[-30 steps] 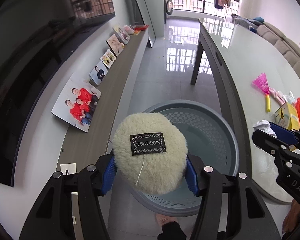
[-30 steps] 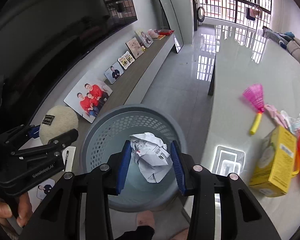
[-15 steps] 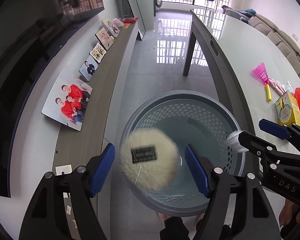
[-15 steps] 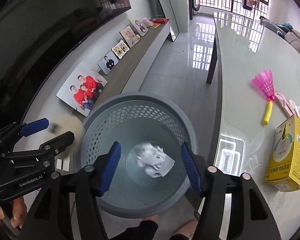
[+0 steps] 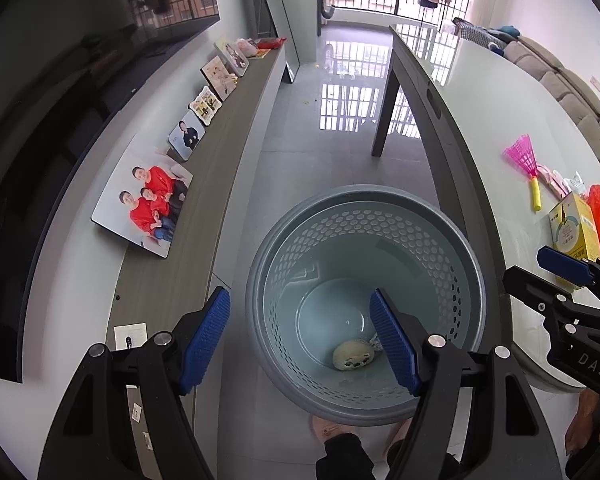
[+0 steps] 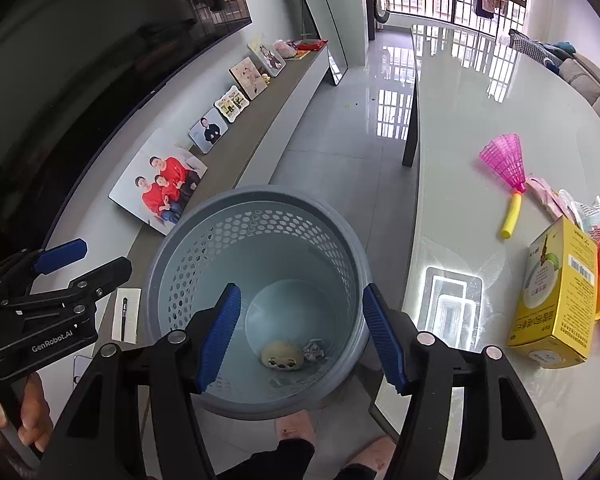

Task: Collect trash
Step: 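Carry both items over the wastebasket and open both tools to drop them, then move both tools back over the table toward the red bag and yellow box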

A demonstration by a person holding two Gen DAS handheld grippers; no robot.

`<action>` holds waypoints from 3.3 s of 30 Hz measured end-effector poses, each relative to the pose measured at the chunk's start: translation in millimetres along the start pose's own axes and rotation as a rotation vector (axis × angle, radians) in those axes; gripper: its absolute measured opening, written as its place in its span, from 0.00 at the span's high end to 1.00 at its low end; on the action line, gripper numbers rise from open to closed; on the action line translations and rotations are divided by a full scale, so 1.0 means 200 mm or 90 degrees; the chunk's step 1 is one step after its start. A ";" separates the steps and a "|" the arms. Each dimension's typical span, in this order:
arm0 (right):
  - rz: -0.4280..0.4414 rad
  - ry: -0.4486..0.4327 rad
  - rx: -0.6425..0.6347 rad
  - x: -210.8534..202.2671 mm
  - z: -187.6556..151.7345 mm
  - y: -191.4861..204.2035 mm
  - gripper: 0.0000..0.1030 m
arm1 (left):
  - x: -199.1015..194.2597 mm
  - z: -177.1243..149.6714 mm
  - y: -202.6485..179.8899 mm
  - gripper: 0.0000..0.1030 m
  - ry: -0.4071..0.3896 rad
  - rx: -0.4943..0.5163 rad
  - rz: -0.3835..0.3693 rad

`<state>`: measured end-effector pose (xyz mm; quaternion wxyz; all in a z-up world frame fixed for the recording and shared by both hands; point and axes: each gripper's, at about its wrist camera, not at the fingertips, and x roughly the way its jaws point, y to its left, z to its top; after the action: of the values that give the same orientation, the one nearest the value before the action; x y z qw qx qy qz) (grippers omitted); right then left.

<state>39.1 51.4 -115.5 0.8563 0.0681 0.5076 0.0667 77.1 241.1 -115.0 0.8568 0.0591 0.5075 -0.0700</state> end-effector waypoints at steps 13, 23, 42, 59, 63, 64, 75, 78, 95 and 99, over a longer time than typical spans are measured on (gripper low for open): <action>0.000 -0.060 0.001 -0.34 0.10 -0.11 0.36 | -0.25 0.11 -0.06 0.26 -0.060 -0.019 0.025; -0.025 -0.065 0.042 -0.49 0.11 -0.33 0.36 | -0.36 0.21 -0.15 0.24 -0.088 -0.030 0.012; -0.084 -0.141 0.143 -0.76 -0.07 -0.47 0.35 | -0.47 0.24 -0.37 0.22 -0.124 0.071 -0.056; -0.187 -0.134 0.292 -0.99 -0.56 -1.12 0.35 | -0.48 0.15 -1.09 0.20 -0.108 0.187 -0.137; -0.185 -0.125 0.277 -1.02 -0.60 -1.36 0.35 | -0.49 0.14 -1.29 0.19 -0.103 0.173 -0.121; -0.182 -0.127 0.271 -1.03 -0.60 -1.41 0.35 | -0.49 0.14 -1.34 0.19 -0.102 0.168 -0.118; -0.104 -0.089 0.152 -0.91 -0.46 -1.86 0.33 | -0.44 0.14 -1.69 0.19 -0.065 0.065 -0.047; -0.086 -0.072 0.124 -0.84 -0.41 -1.91 0.33 | -0.42 0.15 -1.70 0.19 -0.059 0.042 -0.025; -0.036 -0.003 0.075 -0.45 -0.30 -1.94 0.33 | -0.14 0.19 -1.77 0.13 -0.024 0.043 -0.006; -0.044 0.004 0.070 -0.40 -0.28 -1.94 0.33 | -0.09 0.20 -1.77 0.13 -0.013 0.051 -0.012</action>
<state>-29.8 -340.8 -145.2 0.8516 0.0976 0.5150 0.0093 38.6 -112.9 -90.7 0.8581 0.0879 0.4963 -0.0988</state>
